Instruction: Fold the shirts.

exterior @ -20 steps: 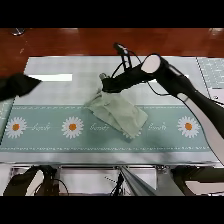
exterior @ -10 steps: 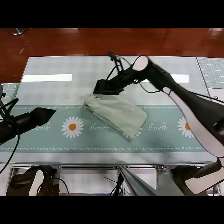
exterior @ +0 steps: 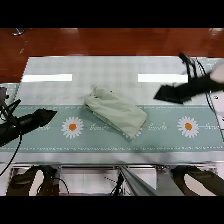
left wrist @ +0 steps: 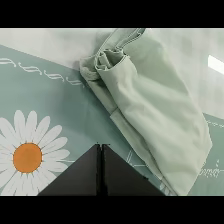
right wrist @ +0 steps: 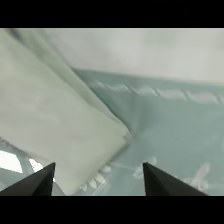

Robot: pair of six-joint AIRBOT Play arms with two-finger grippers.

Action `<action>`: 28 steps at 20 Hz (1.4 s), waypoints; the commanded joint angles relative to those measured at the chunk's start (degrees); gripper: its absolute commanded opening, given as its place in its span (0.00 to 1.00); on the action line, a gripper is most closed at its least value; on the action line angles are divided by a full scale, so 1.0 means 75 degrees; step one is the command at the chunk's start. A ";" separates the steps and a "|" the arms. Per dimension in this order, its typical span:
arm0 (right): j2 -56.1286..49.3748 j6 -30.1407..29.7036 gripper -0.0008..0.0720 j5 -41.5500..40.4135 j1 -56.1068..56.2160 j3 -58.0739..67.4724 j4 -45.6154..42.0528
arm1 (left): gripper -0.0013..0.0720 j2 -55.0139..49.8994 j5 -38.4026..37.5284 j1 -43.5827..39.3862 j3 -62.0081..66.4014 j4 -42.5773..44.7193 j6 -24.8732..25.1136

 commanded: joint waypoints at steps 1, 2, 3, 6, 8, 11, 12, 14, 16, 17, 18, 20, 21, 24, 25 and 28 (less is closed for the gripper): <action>0.2390 0.1058 0.88 -0.2416 -0.0437 -0.3955 0.1711 | 0.05 0.0000 0.0020 0.0006 -0.0012 -0.0003 -0.0003; 0.2553 0.0909 0.88 -0.2830 -0.0274 -0.4642 0.2699 | 0.05 0.0000 0.0026 0.0006 -0.0012 -0.0003 -0.0003; 0.2509 0.0568 0.88 -0.3124 -0.0064 -0.5082 0.3465 | 0.05 0.0000 0.0038 0.0006 -0.0012 -0.0003 -0.0003; 0.1676 -0.0216 0.88 -0.3500 0.0548 -0.5205 0.4301 | 0.05 0.0000 0.0044 0.0006 -0.0012 -0.0006 -0.0003; 0.0807 -0.0915 0.88 -0.3532 0.0641 -0.4945 0.4788 | 0.05 0.0000 0.0038 0.0006 -0.0012 -0.0032 -0.0006; -0.0595 -0.1985 0.88 -0.3098 0.0632 -0.4226 0.5307 | 0.05 0.0000 0.0038 0.0006 -0.0012 -0.0195 -0.0003; -0.1014 -0.2183 0.88 -0.2970 0.0632 -0.3993 0.5368 | 0.05 0.0000 0.0038 0.0006 -0.0012 -0.0207 -0.0003; -0.1801 -0.2422 0.88 -0.2664 0.0653 -0.3552 0.5438 | 0.05 0.0000 0.0038 0.0006 -0.0012 -0.0207 -0.0003; -0.2428 -0.2600 0.80 -0.2591 0.0947 -0.3057 0.5520 | 0.05 0.0000 0.0044 0.0006 -0.0012 -0.0207 -0.0003; -0.2646 -0.2678 0.63 -0.2567 0.1172 -0.2734 0.5517 | 0.05 0.0000 0.0044 0.0006 -0.0012 -0.0207 -0.0003; -0.2806 -0.2885 0.39 -0.2550 0.1393 -0.2331 0.5508 | 0.05 0.0000 0.0044 0.0006 -0.0012 -0.0207 -0.0003; -0.2961 -0.3334 0.05 -0.2448 0.1766 -0.1309 0.5464 | 0.05 0.0000 0.0041 0.0006 -0.0012 -0.0207 -0.0003; -0.2961 -0.3302 0.05 -0.2451 0.1918 -0.0691 0.5231 | 0.05 0.0000 0.0041 0.0006 -0.0012 -0.0207 -0.0003; -0.3048 -0.2413 0.05 -0.1950 0.2078 0.1411 0.3885 | 0.05 0.0000 0.0047 0.0006 -0.0012 -0.0204 0.0000; -0.3142 -0.2139 0.05 -0.1617 0.2072 0.2177 0.3491 | 0.05 0.0000 0.0047 0.0006 -0.0012 -0.0204 0.0000; -0.3477 -0.1297 0.05 -0.0682 0.2040 0.4290 0.2162 | 0.05 0.0000 0.0044 0.0006 -0.0012 -0.0204 0.0000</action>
